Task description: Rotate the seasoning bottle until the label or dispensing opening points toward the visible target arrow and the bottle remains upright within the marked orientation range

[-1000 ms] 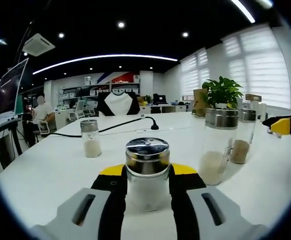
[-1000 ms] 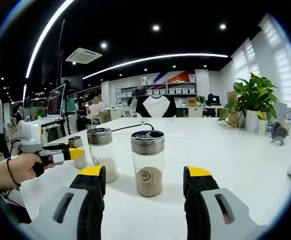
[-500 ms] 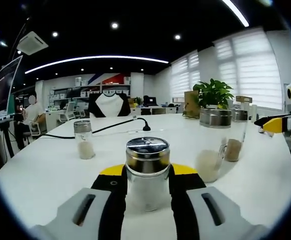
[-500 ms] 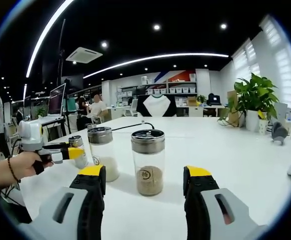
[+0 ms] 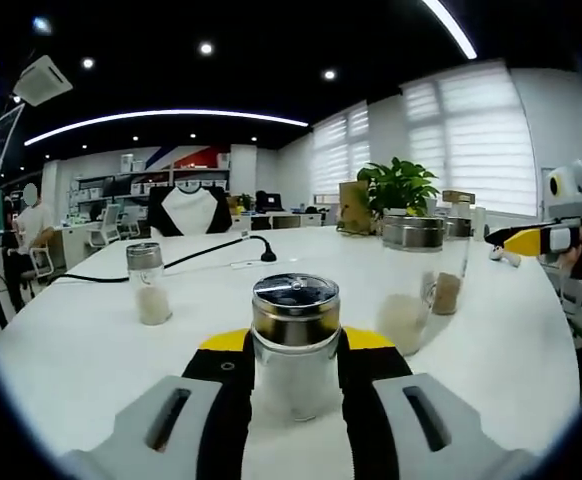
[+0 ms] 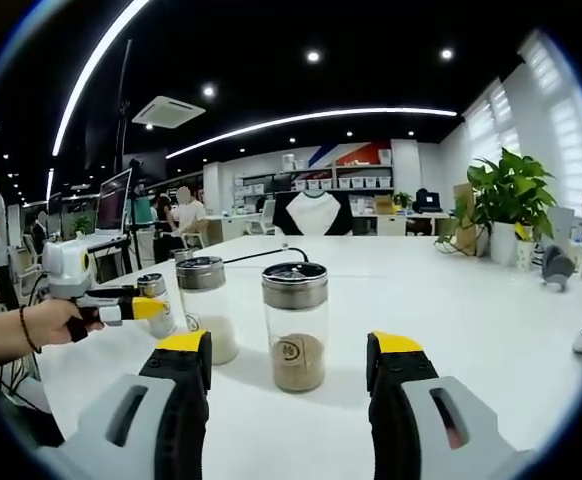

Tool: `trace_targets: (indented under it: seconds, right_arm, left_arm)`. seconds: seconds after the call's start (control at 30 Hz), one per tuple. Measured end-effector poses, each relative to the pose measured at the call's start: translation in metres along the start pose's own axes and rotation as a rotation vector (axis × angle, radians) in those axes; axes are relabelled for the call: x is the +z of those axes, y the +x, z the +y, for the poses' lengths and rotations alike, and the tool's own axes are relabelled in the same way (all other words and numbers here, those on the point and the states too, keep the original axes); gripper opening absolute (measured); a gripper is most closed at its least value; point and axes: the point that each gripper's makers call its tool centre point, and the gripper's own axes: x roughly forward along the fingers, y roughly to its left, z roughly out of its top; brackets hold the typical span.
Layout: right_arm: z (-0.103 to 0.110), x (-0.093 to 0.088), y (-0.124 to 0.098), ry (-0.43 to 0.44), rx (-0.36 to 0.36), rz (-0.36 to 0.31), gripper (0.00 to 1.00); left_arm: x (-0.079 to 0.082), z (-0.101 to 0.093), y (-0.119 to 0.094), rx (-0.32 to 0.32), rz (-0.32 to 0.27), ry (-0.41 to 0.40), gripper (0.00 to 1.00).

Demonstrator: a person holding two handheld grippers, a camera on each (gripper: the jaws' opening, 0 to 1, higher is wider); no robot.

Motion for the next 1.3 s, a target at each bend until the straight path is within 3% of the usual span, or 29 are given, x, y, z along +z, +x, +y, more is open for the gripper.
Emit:
trace_targets:
  seconds: [1.1,1.3]
  right_arm:
    - [-0.001,-0.002,-0.001,-0.010,0.002,0.001,0.65]
    - [0.000,-0.004,0.000,-0.009,0.005,0.004,0.65]
  left_arm:
    - [0.001,-0.013,0.001,-0.442,-0.001,0.057,0.34]
    - [0.001,-0.014,0.000,-0.496,-0.012,0.065,0.34]
